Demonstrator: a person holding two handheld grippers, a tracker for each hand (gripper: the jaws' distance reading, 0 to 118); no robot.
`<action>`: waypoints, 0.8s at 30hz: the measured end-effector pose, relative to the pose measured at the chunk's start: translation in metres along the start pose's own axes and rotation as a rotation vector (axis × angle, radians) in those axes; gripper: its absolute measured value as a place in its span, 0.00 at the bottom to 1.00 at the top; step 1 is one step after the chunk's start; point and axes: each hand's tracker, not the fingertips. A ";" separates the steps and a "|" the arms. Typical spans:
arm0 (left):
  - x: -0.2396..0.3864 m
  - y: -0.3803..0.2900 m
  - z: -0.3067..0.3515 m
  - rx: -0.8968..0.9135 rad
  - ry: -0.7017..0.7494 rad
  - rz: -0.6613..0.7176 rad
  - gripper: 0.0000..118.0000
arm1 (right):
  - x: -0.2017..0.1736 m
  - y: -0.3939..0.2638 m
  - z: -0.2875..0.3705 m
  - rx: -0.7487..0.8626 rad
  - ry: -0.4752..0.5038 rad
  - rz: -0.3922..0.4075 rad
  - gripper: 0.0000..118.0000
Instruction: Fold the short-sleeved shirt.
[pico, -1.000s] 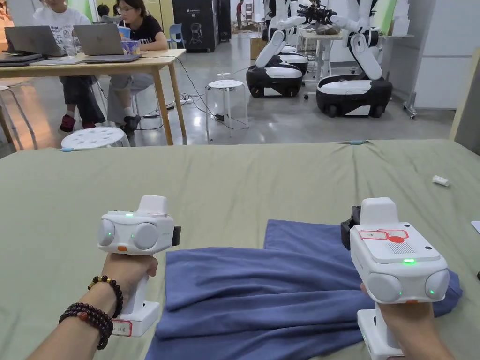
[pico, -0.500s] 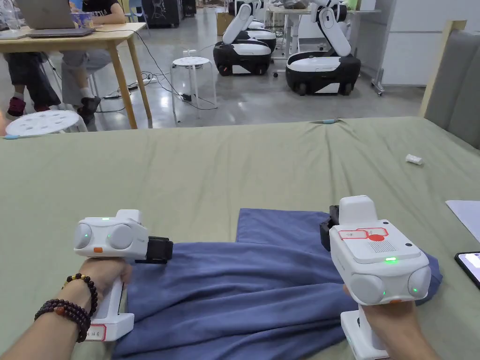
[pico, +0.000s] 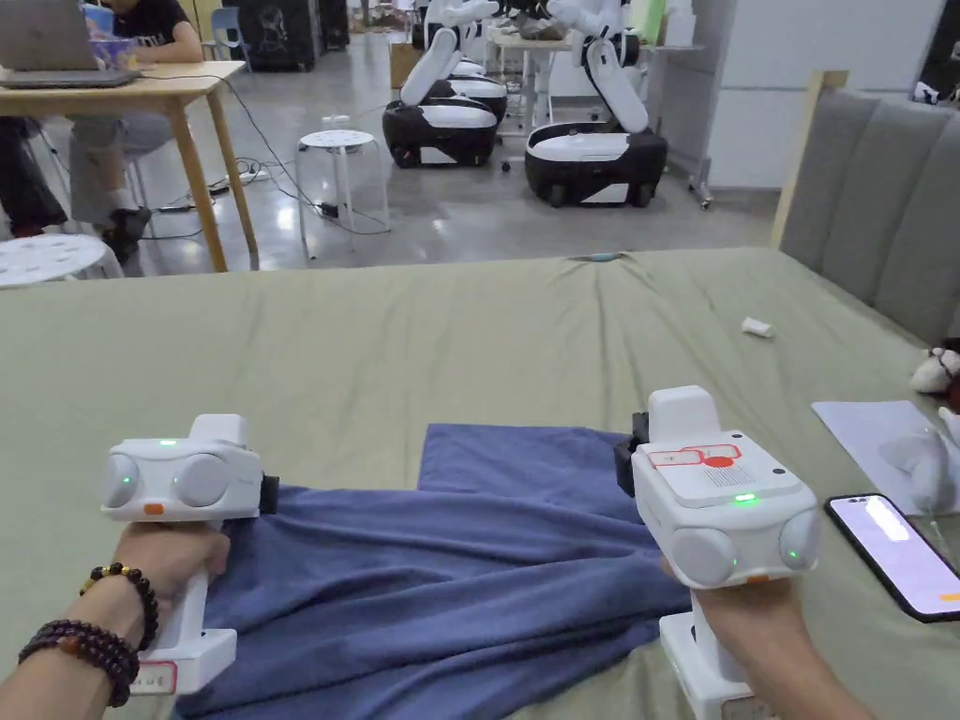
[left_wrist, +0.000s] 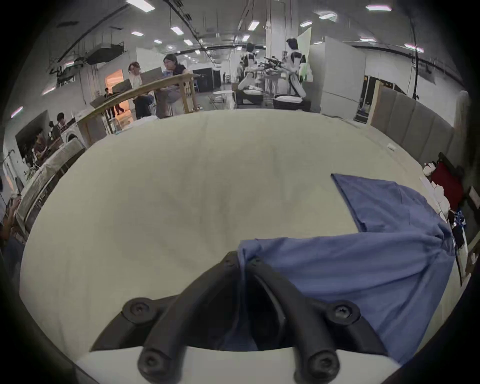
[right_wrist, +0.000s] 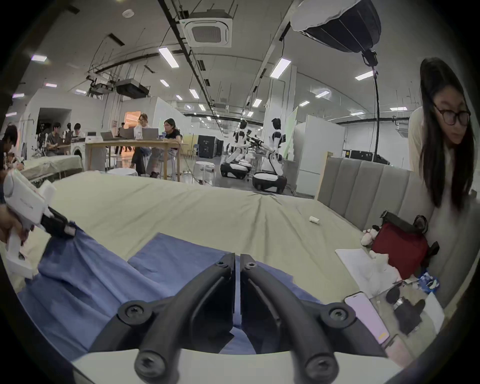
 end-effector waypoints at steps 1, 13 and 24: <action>0.002 0.002 0.005 0.011 0.001 -0.001 0.01 | 0.010 -0.002 0.001 -0.018 -0.012 0.002 0.04; 0.019 0.007 0.021 0.038 -0.002 0.003 0.01 | 0.130 -0.054 0.004 -0.263 -0.091 -0.169 0.95; 0.022 0.005 0.010 0.032 0.006 -0.003 0.01 | 0.123 -0.096 -0.054 -0.467 -0.040 -0.165 0.81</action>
